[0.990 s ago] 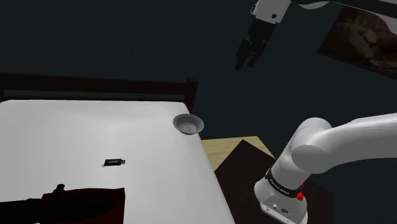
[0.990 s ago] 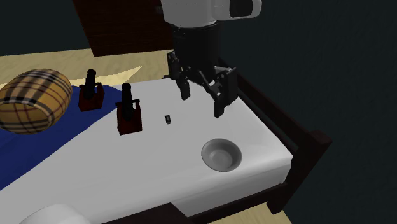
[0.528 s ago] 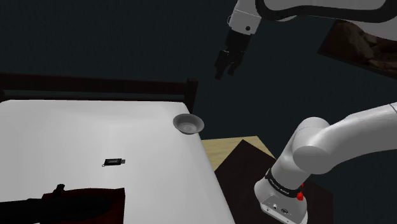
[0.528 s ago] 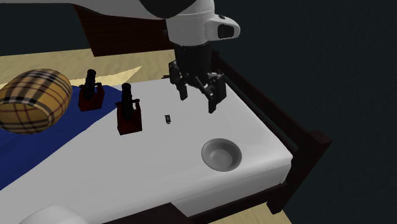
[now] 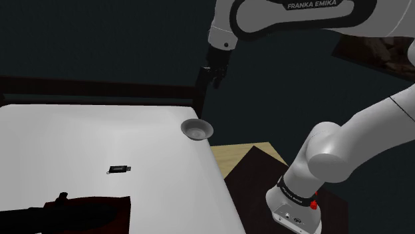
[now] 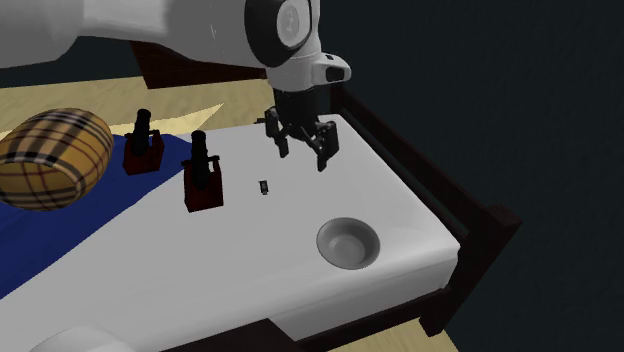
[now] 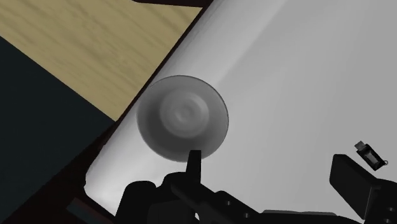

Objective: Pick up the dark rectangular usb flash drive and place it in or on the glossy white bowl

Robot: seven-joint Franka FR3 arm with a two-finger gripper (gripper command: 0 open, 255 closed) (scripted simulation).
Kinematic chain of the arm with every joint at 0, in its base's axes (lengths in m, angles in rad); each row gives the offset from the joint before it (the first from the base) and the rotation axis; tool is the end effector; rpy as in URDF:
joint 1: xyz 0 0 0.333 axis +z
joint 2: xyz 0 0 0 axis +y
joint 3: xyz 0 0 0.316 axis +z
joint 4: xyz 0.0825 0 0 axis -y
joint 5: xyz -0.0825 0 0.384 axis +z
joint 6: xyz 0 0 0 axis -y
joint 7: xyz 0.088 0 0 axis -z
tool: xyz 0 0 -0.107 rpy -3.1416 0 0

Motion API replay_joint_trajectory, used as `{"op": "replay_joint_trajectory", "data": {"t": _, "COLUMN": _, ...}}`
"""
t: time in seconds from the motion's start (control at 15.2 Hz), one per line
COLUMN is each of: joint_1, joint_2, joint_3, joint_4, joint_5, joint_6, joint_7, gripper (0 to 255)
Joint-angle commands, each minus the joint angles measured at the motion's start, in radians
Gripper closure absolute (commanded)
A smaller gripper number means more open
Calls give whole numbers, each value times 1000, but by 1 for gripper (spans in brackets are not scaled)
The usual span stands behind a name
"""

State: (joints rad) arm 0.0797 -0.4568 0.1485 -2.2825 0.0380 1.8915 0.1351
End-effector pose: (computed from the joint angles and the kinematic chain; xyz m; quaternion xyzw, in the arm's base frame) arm 0.4099 0.1049 0.5326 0.9988 0.0346 0.0329 0.0089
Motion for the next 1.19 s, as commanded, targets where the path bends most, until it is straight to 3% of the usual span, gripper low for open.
{"op": "replay_joint_trajectory", "data": {"t": 0.0, "joint_1": 11, "joint_2": 62, "joint_3": 23, "joint_4": 5, "joint_5": 1, "joint_6": 53, "joint_7": 10, "gripper": 0}}
{"op": "replay_joint_trajectory", "data": {"t": 0.53, "joint_1": 50, "joint_2": 321, "joint_3": 105, "joint_4": 108, "joint_5": -34, "joint_6": 191, "joint_7": 59, "gripper": 0}}
{"op": "replay_joint_trajectory", "data": {"t": 1.12, "joint_1": 115, "joint_2": 636, "joint_3": 166, "joint_4": 301, "joint_5": -139, "joint_6": 278, "joint_7": 134, "gripper": 0}}
